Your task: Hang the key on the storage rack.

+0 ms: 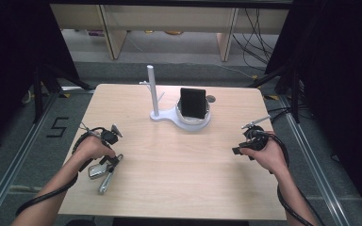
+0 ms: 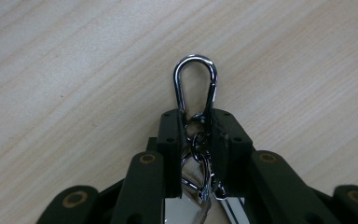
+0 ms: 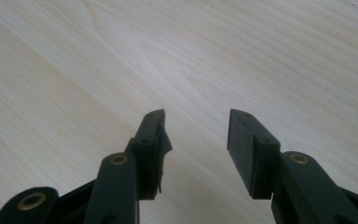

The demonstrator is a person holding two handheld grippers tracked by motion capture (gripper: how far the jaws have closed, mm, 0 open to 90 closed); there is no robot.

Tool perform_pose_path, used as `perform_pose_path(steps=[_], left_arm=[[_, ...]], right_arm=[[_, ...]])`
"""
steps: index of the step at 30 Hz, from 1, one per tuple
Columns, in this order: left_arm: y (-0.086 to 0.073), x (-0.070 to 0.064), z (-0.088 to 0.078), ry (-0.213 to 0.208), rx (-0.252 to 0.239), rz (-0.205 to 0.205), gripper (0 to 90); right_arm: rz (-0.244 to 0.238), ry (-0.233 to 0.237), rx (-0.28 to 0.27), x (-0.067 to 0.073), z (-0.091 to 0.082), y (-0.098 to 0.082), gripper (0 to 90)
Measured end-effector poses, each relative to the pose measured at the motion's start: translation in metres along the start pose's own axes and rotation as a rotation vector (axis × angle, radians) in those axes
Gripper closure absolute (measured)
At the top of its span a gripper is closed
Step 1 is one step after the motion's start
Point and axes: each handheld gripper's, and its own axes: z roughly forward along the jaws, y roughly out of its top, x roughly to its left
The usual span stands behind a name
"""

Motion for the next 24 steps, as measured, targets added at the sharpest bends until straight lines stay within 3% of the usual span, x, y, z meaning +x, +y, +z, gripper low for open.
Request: perform_pose_path(steps=[1, 2, 8, 9, 10, 11, 12, 15, 18, 24], left_arm=[[0.000, 0.000, 0.000, 0.000, 0.000, 0.000, 75.3], [0.000, -0.004, -0.001, 0.010, 0.031, 0.026, 75.4], [-0.002, -0.009, -0.001, 0.035, 0.016, 0.036, 76.0], [-0.003, -0.010, -0.003, 0.039, 0.003, 0.040, 76.0], [-0.004, -0.011, -0.008, 0.038, -0.020, 0.051, 84.6], [-0.006, -0.011, -0.012, 0.055, -0.069, 0.062, 84.7], [-0.007, -0.011, -0.010, 0.061, -0.057, 0.080, 84.7], [-0.011, -0.012, -0.008, 0.071, -0.067, 0.072, 84.6], [-0.012, -0.011, -0.008, 0.069, -0.063, 0.077, 84.5], [-0.010, -0.012, -0.006, 0.082, -0.080, 0.072, 84.4]], right_arm=[[0.000, 0.000, 0.000, 0.000, 0.000, 0.000, 57.5], [-0.001, 0.004, -0.002, 0.000, -0.001, -0.001, 57.5], [0.004, 0.005, -0.005, -0.001, -0.003, 0.000, 57.6], [-0.015, 0.005, -0.013, -0.002, -0.003, 0.000, 57.5], [0.000, 0.007, -0.003, 0.001, -0.005, 0.001, 57.5], [-0.004, 0.001, -0.006, 0.001, -0.005, 0.001, 57.6], [-0.017, 0.005, -0.013, 0.000, -0.005, 0.002, 57.5], [-0.017, 0.015, -0.015, 0.000, -0.005, 0.003, 57.5], [-0.004, -0.009, -0.016, 0.001, -0.005, 0.004, 57.6], [-0.016, 0.007, -0.009, 0.003, -0.005, 0.005, 57.5]])
